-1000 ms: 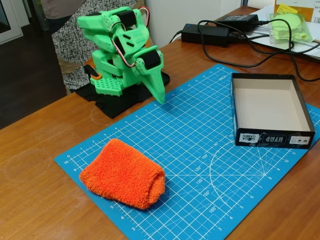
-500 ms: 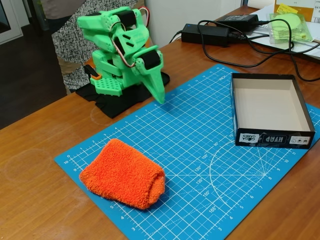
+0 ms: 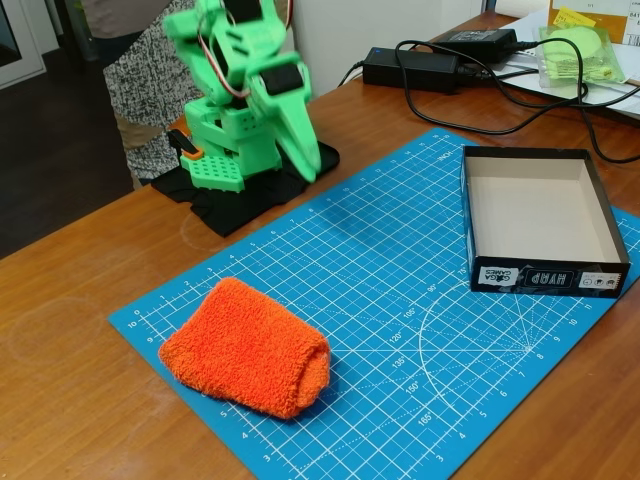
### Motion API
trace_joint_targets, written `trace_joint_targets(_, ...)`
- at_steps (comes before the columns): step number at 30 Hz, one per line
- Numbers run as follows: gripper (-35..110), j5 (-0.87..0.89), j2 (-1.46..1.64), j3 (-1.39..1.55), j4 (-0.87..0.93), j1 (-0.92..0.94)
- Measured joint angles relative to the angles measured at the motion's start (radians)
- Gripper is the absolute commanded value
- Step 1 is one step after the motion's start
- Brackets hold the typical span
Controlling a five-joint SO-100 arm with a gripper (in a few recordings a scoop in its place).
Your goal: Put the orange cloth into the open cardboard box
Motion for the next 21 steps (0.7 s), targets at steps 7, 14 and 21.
trace_joint_targets(7,17,0.126,-0.545,-0.249,-0.164,0.321)
trace_joint_targets(14,23,0.195,-0.703,-0.224,-0.314,0.479)
trace_joint_targets(21,28,0.183,-1.154,-0.534,-0.281,0.477)
